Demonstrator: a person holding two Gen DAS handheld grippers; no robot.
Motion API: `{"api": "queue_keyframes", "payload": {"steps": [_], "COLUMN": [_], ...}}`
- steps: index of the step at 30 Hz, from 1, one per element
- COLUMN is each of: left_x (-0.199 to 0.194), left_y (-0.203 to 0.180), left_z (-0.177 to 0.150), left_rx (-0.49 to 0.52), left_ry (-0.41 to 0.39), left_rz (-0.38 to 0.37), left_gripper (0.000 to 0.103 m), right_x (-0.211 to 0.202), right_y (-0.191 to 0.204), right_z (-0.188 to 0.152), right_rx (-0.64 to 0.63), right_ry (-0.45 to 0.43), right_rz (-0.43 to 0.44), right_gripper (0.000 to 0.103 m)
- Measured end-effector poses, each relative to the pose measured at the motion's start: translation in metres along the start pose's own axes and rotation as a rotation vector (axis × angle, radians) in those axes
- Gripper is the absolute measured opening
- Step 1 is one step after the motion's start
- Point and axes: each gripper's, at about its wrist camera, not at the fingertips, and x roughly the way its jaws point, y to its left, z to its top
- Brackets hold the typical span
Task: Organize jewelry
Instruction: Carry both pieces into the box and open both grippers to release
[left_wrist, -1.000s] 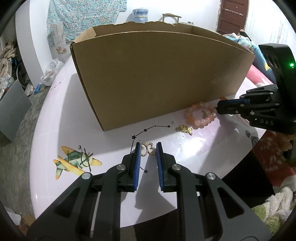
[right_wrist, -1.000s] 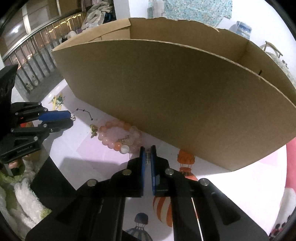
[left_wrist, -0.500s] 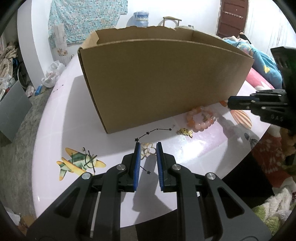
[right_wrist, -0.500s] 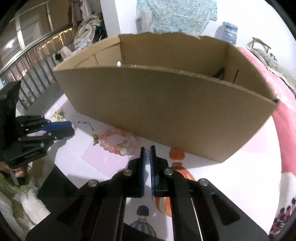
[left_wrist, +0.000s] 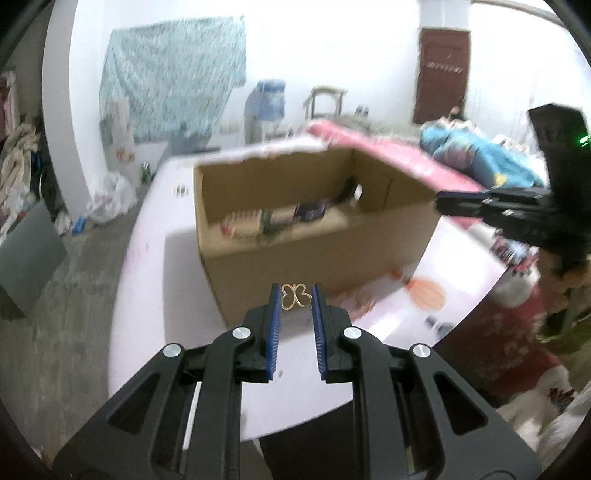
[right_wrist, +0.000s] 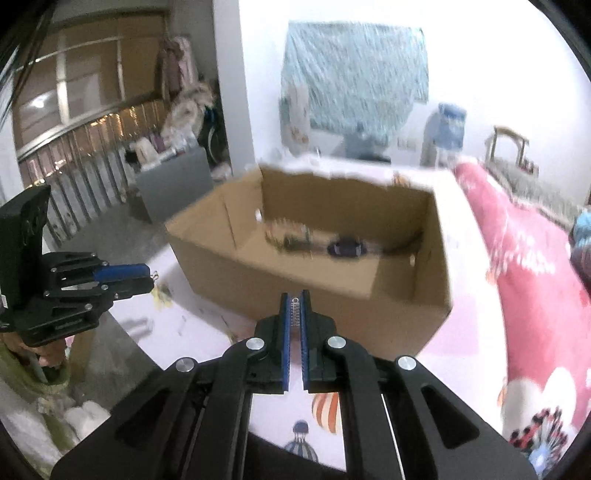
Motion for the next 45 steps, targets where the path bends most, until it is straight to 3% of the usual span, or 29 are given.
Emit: {"api": "queue_keyframes", "payload": {"steps": [4,8,10,16,21,27,34,36,40,45], "left_x": [-0.007,0.022,0.048,0.148,0.185,0.185,0.182,0.179,0.167,0.126], "left_y": [-0.004,-0.001,0.002,0.023,0.045,0.050,0.055,0.058,0.060,0.055], "left_z": [0.040,0.077,0.093,0.114,0.105,0.101,0.102,0.102,0.104,0.110], "left_rx": [0.039,0.029,0.010,-0.075,-0.149,-0.172,-0.181,-0.191,-0.199,-0.183], "left_ry": [-0.067,-0.030,0.013,0.254,0.360,0.360,0.359,0.356,0.333,0.221], "left_rz": [-0.027,-0.082,-0.108,-0.080,-0.077,-0.084,-0.061,-0.056,-0.055,-0.071], "left_gripper": [0.016,0.016,0.016,0.015,0.016,0.024,0.026,0.026,0.026,0.044], "right_x": [-0.001,0.027,0.049,0.136,0.169,0.171,0.165,0.162,0.143,0.100], "right_y": [-0.004,-0.023,-0.032,-0.070,-0.088,-0.088,-0.090,-0.091,-0.089,-0.084], "right_z": [0.032,0.063,0.073,0.087,0.080,0.077,0.079,0.081,0.085,0.089], "right_rx": [-0.026,0.020,0.049,0.178,0.269,0.262,0.265,0.261,0.250,0.270], "right_ry": [-0.059,-0.013,0.042,0.298,0.388,0.381,0.367,0.356,0.304,0.198], "right_rz": [0.034,0.097,0.113,0.114,0.116,0.113,0.093,0.087,0.074,0.079], "right_gripper": [0.005,0.005,0.005,0.005,0.005,0.006,0.008,0.017,0.021,0.039]}}
